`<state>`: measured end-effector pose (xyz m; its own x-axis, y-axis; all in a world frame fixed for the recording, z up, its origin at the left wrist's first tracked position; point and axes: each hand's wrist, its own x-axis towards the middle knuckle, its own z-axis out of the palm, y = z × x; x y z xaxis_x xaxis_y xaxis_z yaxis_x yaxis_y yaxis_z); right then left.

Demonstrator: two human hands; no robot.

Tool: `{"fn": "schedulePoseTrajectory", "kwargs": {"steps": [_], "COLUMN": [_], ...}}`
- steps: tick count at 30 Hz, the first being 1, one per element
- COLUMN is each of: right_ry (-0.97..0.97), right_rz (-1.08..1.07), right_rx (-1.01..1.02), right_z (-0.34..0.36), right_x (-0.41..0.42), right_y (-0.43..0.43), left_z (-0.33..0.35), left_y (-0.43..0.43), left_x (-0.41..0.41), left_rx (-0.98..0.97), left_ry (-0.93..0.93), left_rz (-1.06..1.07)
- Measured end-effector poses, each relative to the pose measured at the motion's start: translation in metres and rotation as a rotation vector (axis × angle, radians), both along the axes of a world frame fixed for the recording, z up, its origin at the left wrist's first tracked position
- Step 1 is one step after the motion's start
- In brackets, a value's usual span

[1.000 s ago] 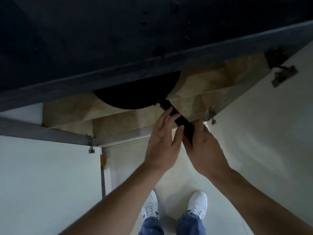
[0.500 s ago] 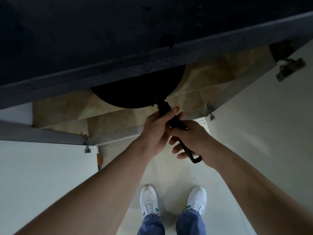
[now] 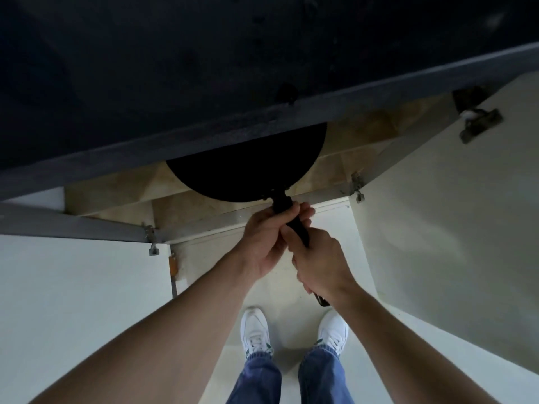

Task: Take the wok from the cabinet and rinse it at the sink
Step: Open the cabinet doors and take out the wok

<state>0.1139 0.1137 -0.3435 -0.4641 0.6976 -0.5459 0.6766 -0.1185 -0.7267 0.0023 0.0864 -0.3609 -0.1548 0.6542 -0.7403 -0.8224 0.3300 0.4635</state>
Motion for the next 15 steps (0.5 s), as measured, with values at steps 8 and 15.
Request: {"fn": "schedulePoseTrajectory", "kwargs": {"steps": [8, 15], "right_ry": [-0.119, -0.184], "right_rz": [-0.044, -0.127], "right_rx": [-0.023, -0.103], "right_z": [0.048, 0.105], "right_x": [0.052, 0.101], "right_y": [-0.075, -0.148], "left_z": [0.058, 0.109], "left_y": [-0.066, -0.130], "left_x": [0.053, 0.105], "left_rx": [-0.080, -0.153], "left_ry": [-0.068, -0.166], "left_rz": [-0.047, -0.036]}}
